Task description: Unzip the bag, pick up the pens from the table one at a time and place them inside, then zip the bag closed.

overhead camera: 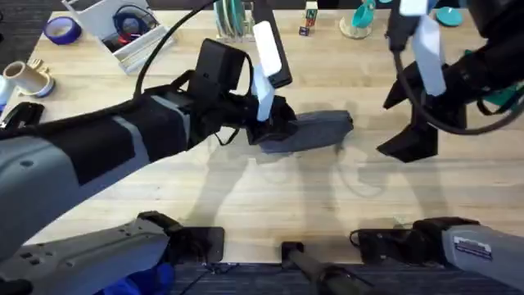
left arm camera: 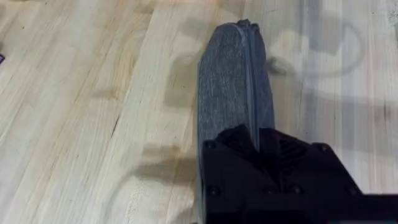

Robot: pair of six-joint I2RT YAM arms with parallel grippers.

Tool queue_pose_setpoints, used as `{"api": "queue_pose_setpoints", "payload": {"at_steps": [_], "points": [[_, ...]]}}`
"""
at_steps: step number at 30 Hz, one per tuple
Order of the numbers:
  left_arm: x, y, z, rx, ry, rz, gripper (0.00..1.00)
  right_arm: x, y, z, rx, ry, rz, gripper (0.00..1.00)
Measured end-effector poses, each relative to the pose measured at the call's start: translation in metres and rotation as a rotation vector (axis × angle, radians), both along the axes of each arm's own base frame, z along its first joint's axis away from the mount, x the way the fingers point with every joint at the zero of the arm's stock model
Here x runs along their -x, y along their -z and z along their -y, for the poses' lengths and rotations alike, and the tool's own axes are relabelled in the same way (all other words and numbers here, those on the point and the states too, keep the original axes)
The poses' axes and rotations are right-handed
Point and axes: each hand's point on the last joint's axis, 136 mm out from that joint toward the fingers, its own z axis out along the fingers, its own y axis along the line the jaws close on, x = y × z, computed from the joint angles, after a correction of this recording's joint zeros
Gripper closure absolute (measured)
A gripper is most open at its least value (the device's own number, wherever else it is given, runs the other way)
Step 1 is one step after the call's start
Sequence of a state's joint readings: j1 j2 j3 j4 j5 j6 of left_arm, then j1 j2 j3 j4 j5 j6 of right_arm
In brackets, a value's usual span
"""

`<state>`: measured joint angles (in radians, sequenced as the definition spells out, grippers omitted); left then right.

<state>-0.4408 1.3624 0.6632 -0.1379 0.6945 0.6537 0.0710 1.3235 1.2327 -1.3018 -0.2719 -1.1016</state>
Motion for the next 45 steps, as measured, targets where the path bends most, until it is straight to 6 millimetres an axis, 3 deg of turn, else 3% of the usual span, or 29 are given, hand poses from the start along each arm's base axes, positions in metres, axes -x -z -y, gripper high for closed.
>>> {"api": "queue_pose_setpoints", "payload": {"at_steps": [13,20,36,45], "points": [[0.0,0.0,0.0,0.0,0.0,0.0,0.958,-0.01,-0.017,0.003,-0.3,-0.19,0.192,0.005],[0.0,0.0,0.0,0.0,0.0,0.0,0.958,-0.002,-0.001,-0.009,-0.425,-0.267,0.199,0.005],[0.003,0.002,-0.001,-0.009,0.001,-0.021,0.958,-0.035,0.046,-0.014,-0.561,-0.293,0.146,0.005],[0.003,0.002,-0.001,-0.012,0.001,-0.026,0.958,-0.043,0.06,-0.012,-0.567,-0.29,0.134,0.005]]}}
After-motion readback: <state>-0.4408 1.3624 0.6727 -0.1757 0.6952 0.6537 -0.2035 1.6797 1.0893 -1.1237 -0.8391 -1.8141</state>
